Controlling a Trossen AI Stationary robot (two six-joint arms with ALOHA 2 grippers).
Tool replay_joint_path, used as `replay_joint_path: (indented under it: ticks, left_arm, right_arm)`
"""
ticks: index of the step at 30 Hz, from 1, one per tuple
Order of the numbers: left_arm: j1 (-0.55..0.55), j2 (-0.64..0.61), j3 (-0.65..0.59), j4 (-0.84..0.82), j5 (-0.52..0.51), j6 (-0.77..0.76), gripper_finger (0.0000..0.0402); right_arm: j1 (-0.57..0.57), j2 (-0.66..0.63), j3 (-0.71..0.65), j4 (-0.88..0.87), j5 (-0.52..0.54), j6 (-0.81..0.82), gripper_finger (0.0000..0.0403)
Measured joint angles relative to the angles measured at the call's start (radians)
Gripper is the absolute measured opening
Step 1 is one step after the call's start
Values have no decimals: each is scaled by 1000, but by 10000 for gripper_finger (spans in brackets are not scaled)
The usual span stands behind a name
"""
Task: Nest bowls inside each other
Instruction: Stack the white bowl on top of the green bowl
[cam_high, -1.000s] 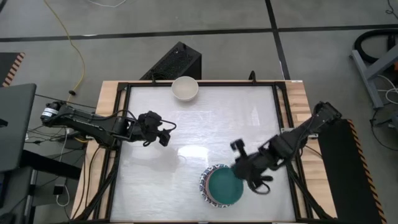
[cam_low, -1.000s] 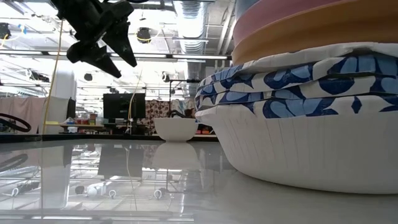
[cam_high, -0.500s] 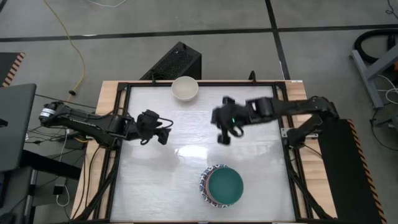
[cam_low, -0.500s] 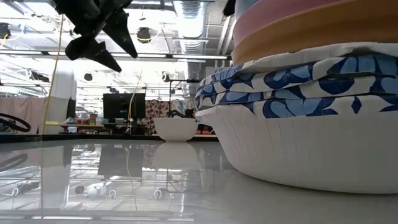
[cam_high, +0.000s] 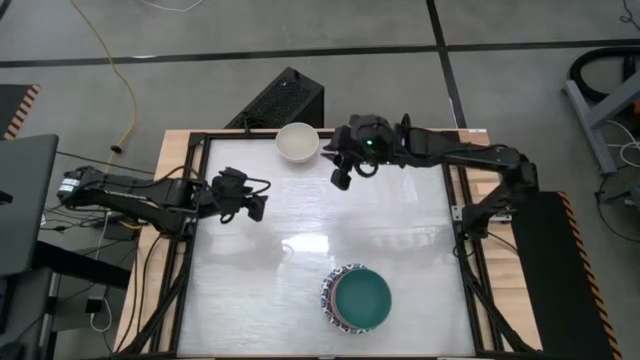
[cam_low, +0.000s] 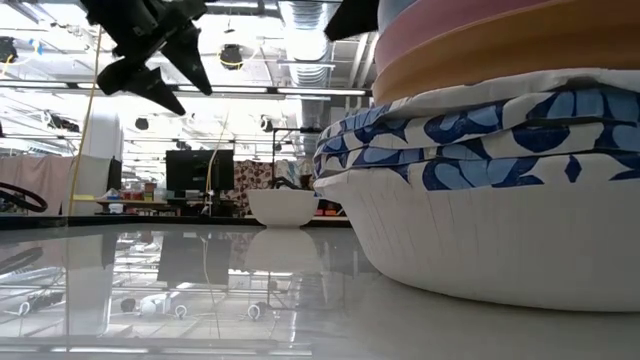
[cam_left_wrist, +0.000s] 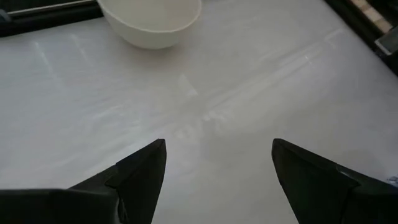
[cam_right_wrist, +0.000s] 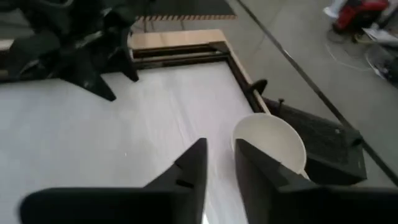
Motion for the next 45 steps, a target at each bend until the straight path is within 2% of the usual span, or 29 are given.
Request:
replay_joint_path:
  ticks: [4,7,11,23,30,35,38,40,43,45]
  left_arm:
    - [15,3,0,-13,22,12,281]
    - [25,2,0,-27,37,30,281]
    - [28,2,0,-56,49,30,281]
    - [29,3,0,-119,51,-4,281]
    - [29,2,0,-127,49,-8,281]
    - [29,2,0,-131,48,-8,281]
    - [29,2,0,-133,48,-13,281]
    - [29,3,0,-136,48,-14,281]
    - [29,3,0,-137,48,-14,281]
    - [29,3,0,-136,46,-12,281]
  right_arm:
    - [-22,90,0,36,-66,-108,159]
    - [-29,176,-1,84,-76,-164,198]
    - [-42,278,-2,168,-86,-204,225]
    - [-143,489,10,330,-85,-252,230]
    - [-177,619,122,273,-84,-227,230]
    - [-186,729,287,103,-82,-208,230]
    - [-182,788,387,-12,-70,-196,216]
    - [-174,812,437,-76,-42,-202,191]
    - [-160,816,475,-122,-8,-209,130]
    - [-152,807,479,-126,9,-203,76]
